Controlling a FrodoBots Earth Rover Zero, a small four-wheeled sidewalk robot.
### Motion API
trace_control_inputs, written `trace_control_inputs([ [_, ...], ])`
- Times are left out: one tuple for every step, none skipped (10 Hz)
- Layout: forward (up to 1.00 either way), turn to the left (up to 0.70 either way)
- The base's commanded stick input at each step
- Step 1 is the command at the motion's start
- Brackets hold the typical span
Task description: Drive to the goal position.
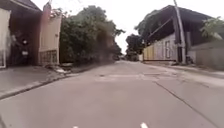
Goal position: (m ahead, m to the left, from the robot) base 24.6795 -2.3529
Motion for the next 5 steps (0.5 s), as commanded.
trace_control_inputs([
  [0.70,0.02],
  [0.70,0.02],
  [0.70,0.02],
  [0.70,0.02],
  [0.70,0.01],
])
